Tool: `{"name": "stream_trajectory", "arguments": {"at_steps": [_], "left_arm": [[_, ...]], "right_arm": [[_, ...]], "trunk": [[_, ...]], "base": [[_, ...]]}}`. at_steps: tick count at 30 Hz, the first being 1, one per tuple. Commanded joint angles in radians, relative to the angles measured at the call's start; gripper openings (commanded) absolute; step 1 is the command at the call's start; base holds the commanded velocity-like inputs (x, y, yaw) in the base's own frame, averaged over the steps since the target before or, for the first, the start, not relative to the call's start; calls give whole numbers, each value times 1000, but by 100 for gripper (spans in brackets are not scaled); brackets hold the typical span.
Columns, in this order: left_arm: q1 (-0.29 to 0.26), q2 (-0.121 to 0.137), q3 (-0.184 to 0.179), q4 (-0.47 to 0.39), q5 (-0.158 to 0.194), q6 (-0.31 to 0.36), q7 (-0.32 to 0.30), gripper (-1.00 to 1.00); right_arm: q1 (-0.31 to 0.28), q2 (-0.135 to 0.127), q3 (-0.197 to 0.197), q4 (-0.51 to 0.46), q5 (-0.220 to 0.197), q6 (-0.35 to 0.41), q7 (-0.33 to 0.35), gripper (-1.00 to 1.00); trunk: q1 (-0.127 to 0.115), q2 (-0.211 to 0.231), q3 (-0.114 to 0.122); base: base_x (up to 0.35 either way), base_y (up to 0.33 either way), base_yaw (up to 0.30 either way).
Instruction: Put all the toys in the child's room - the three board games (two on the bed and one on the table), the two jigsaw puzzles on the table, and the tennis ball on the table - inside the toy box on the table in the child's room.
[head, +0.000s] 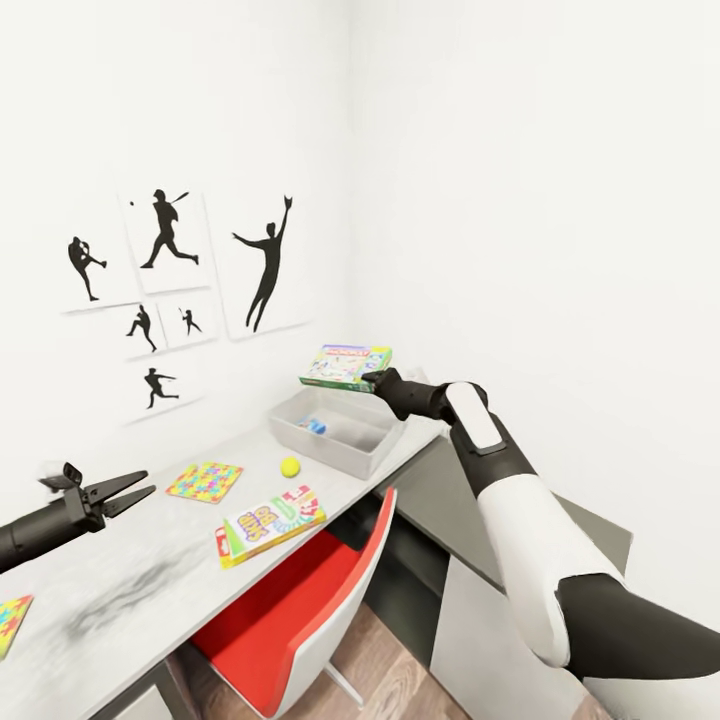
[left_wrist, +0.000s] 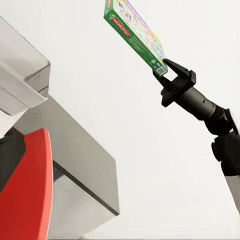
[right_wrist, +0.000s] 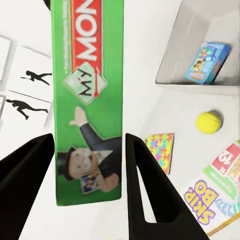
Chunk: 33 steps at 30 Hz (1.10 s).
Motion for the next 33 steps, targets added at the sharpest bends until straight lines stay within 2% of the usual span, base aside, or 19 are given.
{"name": "stream_trajectory", "arguments": {"at_steps": [1,10,15,22,33], "left_arm": [[0,0,-2,0,-1,11,-4,100],[0,-10,-6,1,-1,11,-4,100],[0,-10,-6,2,-1,11,-4,100],[1,-10,-6,3,-1,11,-5,100],[3,-10,-6,2,-1,11,-6,100]], "right_arm": [[-4,-1,-1,1,-15,0,-18,-100],[-54,-1,-3,12,-15,8,-82,-100],[-97,-5,-5,79,-19,10,-131,-100],[-113,-7,-34,110,-21,10,-141,-100],[-114,-7,-41,111,-21,9,-142,-100]], "trunk": [[1,-2,-1],[1,-2,0],[1,-2,0],[1,-2,0],[1,-2,0]], "base": [[41,0,-108],[18,0,-24],[127,0,-1],[22,0,0],[60,0,0]]}}
